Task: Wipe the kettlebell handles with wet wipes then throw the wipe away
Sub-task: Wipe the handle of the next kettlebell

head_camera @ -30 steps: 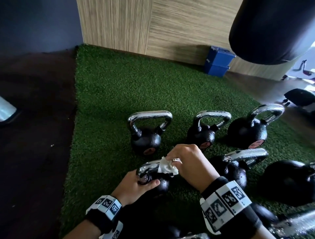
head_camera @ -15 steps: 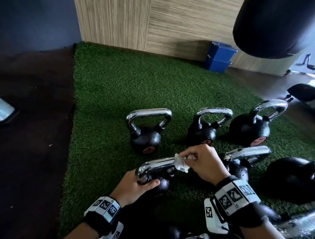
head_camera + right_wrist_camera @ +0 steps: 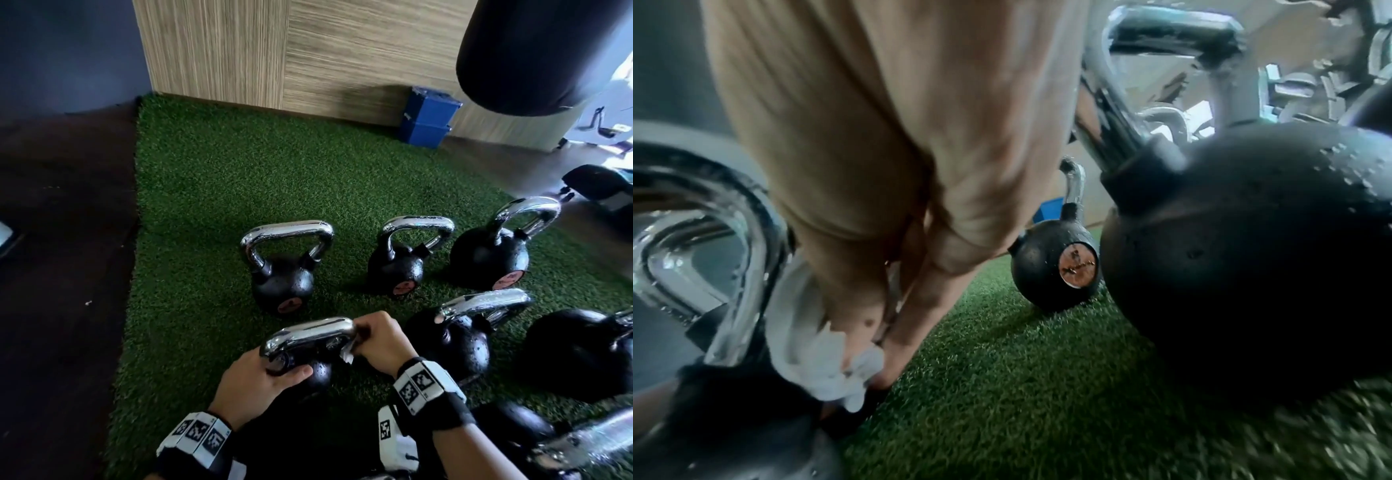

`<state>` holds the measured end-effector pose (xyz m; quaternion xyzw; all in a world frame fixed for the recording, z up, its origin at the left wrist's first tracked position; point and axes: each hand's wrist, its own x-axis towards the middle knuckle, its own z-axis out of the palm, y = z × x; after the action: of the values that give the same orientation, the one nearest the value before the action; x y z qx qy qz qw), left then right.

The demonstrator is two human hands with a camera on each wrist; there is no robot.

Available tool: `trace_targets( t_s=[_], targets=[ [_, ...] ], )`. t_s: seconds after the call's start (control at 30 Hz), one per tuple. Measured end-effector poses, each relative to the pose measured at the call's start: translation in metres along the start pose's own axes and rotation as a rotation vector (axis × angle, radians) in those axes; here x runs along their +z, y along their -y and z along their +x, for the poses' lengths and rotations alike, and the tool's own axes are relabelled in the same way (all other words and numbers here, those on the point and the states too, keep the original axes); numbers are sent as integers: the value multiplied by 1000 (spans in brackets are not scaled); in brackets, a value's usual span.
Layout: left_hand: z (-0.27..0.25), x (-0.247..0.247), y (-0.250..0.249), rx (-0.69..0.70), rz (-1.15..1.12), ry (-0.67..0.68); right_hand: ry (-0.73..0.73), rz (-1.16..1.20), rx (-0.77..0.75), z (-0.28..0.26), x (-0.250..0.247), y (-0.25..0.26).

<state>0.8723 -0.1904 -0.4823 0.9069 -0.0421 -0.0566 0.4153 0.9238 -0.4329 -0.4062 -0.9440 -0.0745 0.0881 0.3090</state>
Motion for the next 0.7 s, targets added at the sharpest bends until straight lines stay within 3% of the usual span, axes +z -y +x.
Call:
trace_targets(
  t_s=[0.07, 0.17, 0.23, 0.27, 0.33, 0.4, 0.43, 0.57, 0.63, 0.7],
  targets=[
    [-1, -4, -1, -31, -41, 37, 11, 10, -3, -2, -1, -2],
    [-5, -24, 0, -84, -44, 241, -54, 22, -8, -6, -18, -3],
    [-11, -42, -1, -125, 43, 247, -137, 84, -14, -9, -37, -3],
    [-13, -51, -2, -141, 82, 161, -169, 133, -15, -11, -47, -1],
    [-19, -66, -10, -97, 77, -143, -186, 273, -43, -16, -64, 8],
    [-27, -78, -30, 62, -110, -419, -151, 404, -101, -20, -72, 25],
    [-30, -83, -43, 131, -259, -468, -127, 454, -134, -22, -74, 36],
    [-34, -91, -97, 198, -839, -206, -39, 652, -257, -28, -72, 78],
    [-31, -86, -113, 203, -948, -138, -13, 739, -298, -31, -69, 96],
    [-29, -83, -122, 200, -992, -167, -11, 782, -323, -34, -68, 108]
  ],
)
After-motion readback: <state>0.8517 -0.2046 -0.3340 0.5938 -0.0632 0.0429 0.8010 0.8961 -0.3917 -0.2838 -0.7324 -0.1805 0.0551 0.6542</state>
